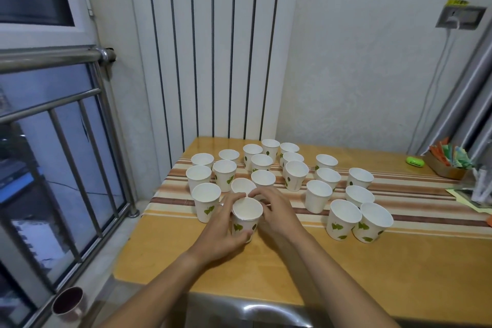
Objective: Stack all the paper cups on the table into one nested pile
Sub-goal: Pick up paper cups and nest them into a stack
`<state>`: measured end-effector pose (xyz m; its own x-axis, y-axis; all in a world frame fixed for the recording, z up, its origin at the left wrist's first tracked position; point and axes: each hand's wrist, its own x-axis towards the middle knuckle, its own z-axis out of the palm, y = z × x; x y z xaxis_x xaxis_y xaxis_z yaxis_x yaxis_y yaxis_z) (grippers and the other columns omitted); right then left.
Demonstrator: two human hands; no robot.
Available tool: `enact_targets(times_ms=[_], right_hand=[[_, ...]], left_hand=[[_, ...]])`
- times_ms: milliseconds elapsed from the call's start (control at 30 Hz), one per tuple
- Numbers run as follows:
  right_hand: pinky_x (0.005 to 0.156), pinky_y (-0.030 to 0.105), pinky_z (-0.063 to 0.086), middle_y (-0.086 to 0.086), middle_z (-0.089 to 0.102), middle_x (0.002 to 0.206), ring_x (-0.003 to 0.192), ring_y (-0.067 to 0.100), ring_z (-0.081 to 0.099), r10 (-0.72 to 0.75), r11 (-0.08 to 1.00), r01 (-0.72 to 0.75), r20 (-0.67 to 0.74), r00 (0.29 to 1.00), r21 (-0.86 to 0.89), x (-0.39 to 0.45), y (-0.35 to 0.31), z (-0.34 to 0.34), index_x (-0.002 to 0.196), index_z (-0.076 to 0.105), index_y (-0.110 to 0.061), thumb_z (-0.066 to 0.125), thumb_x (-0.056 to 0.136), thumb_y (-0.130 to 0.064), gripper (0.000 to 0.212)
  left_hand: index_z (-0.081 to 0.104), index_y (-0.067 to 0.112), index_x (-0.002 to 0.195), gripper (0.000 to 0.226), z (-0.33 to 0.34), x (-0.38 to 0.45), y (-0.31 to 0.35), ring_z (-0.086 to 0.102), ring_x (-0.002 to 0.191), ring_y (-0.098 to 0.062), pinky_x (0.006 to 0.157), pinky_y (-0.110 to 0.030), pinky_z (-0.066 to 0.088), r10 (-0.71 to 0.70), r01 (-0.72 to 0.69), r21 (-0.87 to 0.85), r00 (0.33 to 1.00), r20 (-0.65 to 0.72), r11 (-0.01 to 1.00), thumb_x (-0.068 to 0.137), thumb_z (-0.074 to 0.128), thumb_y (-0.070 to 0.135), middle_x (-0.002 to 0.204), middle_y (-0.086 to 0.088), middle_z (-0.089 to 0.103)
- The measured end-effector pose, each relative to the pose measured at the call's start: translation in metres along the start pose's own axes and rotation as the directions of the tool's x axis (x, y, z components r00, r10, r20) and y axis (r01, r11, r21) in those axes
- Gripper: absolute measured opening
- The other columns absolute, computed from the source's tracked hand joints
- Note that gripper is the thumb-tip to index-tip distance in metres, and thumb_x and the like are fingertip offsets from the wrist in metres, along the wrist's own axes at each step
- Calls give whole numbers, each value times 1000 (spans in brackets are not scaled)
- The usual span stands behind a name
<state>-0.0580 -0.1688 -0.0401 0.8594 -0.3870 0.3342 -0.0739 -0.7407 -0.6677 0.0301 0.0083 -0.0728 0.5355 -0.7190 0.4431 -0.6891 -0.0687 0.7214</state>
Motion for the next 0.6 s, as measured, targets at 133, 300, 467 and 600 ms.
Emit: enact_targets(times_ms=[133,300,467,600], right_hand=[[87,32,58,-7,64,109,99,7,64,12,999,-12,1,1000,-42,4,0,3,96,65,-28,65,90,1,30],[77,14,45,-5,63,101,94,1,58,-4,1000,4,-128,992,1,2,0,0,90,61,-22,65,97,-9,16],[85,32,55,-3,61,107,103,11,64,18,993,10,-240,971,115,-3,1,-16,98,57,-23,58,104,-14,11],[85,34,55,-5,62,108,108,15,65,6,988,42,-310,951,149,-7,-9,-36,99,54,-28,54,107,-18,12]], left_hand=[[43,33,147,78,-3,-3,-2,47,143,-6,117,-38,45,4,-4,-5,1000,-2,1000,82,84,22,150,13,50],[39,37,152,83,-4,-8,-1,41,150,-5,124,-35,39,39,-39,10,999,-14,999,83,85,25,157,16,45],[36,34,154,87,-3,-10,-5,44,149,-7,122,-33,41,30,-29,15,999,-27,999,83,85,20,156,21,45],[31,35,150,88,2,-3,1,47,140,7,116,-15,38,16,-16,-16,999,-43,1000,84,84,11,144,43,46]])
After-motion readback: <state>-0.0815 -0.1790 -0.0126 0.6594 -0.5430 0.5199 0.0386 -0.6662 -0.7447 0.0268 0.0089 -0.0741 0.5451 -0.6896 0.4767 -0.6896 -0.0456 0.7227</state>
